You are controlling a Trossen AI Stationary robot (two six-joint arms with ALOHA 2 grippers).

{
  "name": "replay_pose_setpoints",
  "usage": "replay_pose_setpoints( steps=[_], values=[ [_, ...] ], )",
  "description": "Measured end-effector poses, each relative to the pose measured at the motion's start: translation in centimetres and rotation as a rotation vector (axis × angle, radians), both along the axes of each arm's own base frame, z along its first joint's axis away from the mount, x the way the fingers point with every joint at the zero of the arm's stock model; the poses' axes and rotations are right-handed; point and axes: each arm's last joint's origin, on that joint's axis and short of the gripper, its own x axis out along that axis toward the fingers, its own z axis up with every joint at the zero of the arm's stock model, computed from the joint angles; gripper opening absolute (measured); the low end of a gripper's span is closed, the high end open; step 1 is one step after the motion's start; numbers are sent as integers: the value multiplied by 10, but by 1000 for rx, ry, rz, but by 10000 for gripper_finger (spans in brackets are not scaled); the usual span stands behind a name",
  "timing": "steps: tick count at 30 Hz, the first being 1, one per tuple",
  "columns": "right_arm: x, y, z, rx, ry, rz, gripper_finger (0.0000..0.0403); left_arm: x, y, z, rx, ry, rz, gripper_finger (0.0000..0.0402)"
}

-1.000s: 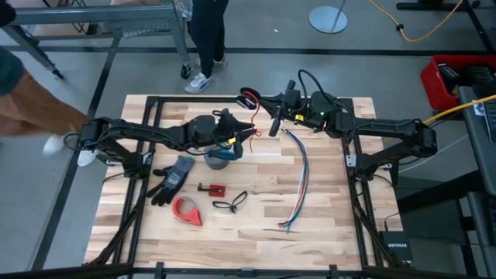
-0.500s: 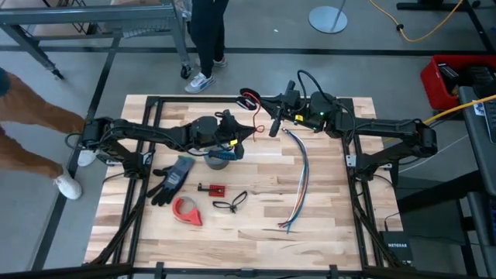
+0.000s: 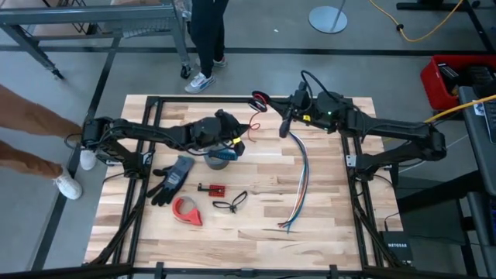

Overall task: Coil cords
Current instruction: Coil the red wire into the black spool

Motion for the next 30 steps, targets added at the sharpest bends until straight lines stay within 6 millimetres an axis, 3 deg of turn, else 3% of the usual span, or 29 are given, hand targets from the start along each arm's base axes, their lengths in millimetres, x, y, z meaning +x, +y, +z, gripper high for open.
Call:
replay_pose_setpoints(
  steps=[18, 30],
  values=[
    [-13, 2, -23, 63, 282, -17, 1, -13, 16, 8, -10, 23, 55, 0],
    [13, -4, -55, 89, 426, -28, 1, -23, 13, 28, -4, -50, 28, 0]
  ],
)
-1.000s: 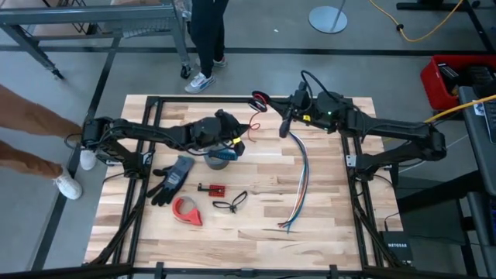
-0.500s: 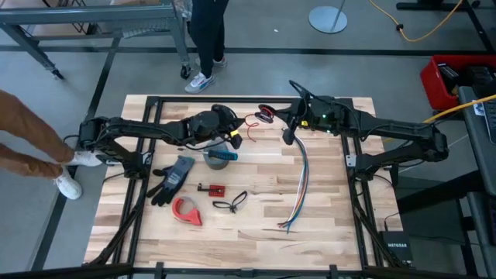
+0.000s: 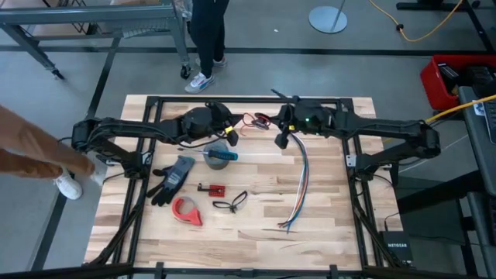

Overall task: Coil cords
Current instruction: Coil the red wire into the black spool

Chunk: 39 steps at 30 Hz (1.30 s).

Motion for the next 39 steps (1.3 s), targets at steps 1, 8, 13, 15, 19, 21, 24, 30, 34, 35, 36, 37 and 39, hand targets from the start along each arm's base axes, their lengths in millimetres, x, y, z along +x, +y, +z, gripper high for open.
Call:
replay_pose_setpoints(
  steps=[1, 8, 13, 15, 19, 21, 24, 30, 34, 35, 36, 37, 39],
  values=[
    [3, -1, -3, -6, 7, -12, 1, 0, 0, 1, -2, -4, -9, 0],
    [20, -8, -22, -35, 58, -115, 1, 1, -3, 1, -41, -23, -59, 0],
    [32, -11, -29, -46, 20, -133, 1, 1, -3, 1, -74, -40, -85, 0],
    [37, -12, -29, -52, -10, -137, 1, 1, -4, 1, -77, -42, -89, 0],
    [45, -14, -32, -59, -48, -141, 1, 2, -4, 2, -75, -55, -91, 0],
    [47, -14, -33, -60, -53, -141, 1, 2, -4, 3, -70, -64, -92, 0],
    [47, -14, -34, -60, -51, -142, 1, 2, -4, 4, -65, -65, -93, 0],
    [44, -16, -32, -112, -38, -231, 1, 1, -4, 6, -61, -80, -94, 5],
    [37, -15, -22, -130, -65, -241, 1, 0, -5, 8, -38, -66, -126, 20],
    [35, -15, -18, -135, -73, -240, 1, 0, -6, 7, -36, -52, -146, 25],
    [33, -15, -14, -136, -91, -241, 1, 0, -6, 5, -36, -32, -167, 32],
    [30, -14, -9, -136, -113, -238, 1, 0, -7, 4, -38, -23, -181, 40],
    [26, -12, -1, -133, -160, -221, 1, -1, -7, 2, -41, 3, -189, 60]
  ],
)
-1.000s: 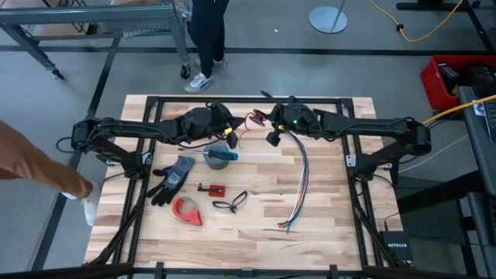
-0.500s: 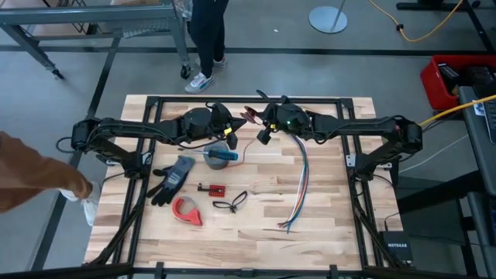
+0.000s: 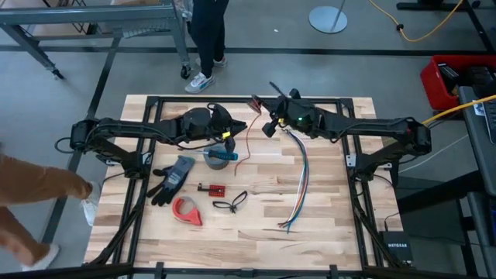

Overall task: Coil cords
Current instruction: Coil the red wire into the black spool

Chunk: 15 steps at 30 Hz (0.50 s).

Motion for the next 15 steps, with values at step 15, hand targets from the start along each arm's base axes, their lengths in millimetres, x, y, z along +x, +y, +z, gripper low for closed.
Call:
replay_pose_setpoints(
  steps=[15],
  values=[
    [3, 8, 30, -6, -280, 284, 1, 0, 0, -3, 45, 43, 20, 169]
  ],
)
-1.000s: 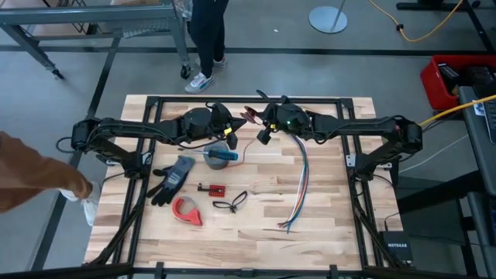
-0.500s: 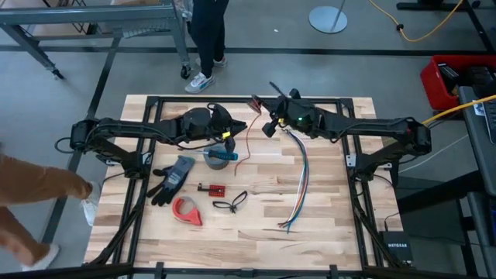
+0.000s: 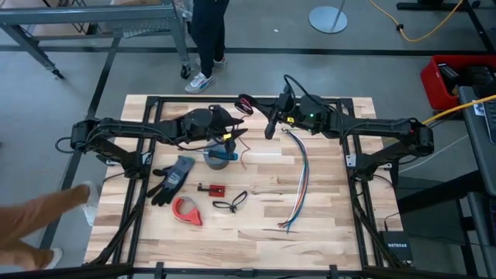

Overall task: Coil cords
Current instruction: Coil the red wire into the black spool

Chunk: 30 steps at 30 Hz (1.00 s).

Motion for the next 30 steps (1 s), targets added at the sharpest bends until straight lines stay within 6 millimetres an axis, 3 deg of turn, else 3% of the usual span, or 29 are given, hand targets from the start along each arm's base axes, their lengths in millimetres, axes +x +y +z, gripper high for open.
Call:
replay_pose_setpoints(
  steps=[14, 30],
  values=[
    [-20, 4, 9, 11, 54, -4, 1, -2, 0, -6, -11, 61, 4, 154],
    [-21, 6, 17, 23, -27, 50, 1, -1, -3, -6, -21, 59, -2, 150]
  ],
)
